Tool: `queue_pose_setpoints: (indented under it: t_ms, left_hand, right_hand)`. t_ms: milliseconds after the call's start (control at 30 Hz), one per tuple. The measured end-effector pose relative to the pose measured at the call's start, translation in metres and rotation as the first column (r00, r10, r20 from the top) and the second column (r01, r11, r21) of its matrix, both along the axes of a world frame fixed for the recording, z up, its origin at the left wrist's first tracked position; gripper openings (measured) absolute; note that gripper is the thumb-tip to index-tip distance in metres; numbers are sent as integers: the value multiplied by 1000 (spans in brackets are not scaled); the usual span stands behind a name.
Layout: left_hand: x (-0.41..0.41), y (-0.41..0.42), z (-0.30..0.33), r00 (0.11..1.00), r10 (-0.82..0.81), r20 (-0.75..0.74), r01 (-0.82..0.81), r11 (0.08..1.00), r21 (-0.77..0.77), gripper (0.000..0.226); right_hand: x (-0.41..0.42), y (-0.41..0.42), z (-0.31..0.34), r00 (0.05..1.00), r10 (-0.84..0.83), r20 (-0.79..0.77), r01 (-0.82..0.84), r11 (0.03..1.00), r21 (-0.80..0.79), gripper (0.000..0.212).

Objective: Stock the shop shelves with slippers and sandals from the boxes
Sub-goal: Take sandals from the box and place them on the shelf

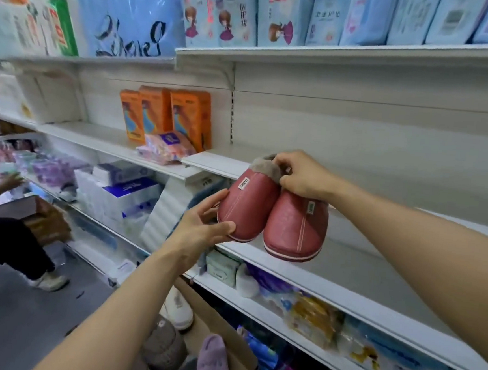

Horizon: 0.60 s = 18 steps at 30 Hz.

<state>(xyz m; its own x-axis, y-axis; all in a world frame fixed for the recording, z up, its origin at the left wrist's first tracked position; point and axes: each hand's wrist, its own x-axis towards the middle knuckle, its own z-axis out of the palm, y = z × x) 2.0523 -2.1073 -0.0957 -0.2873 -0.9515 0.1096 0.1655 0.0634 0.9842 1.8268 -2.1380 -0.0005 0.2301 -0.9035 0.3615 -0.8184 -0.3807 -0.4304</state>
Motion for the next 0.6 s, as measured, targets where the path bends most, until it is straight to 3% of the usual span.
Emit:
queue_pose_setpoints:
  t_ms: [433, 600]
  left_hand:
    - [91, -200, 21, 998, -66, 2, 65, 996, 62, 69]
    - [111, -254, 15, 998, -66, -8, 66, 994, 87, 67]
  right_hand:
    - [96, -197, -6, 993, -107, 44, 107, 994, -3, 42]
    - [120, -244, -19, 975, -217, 51, 217, 976, 7, 47]
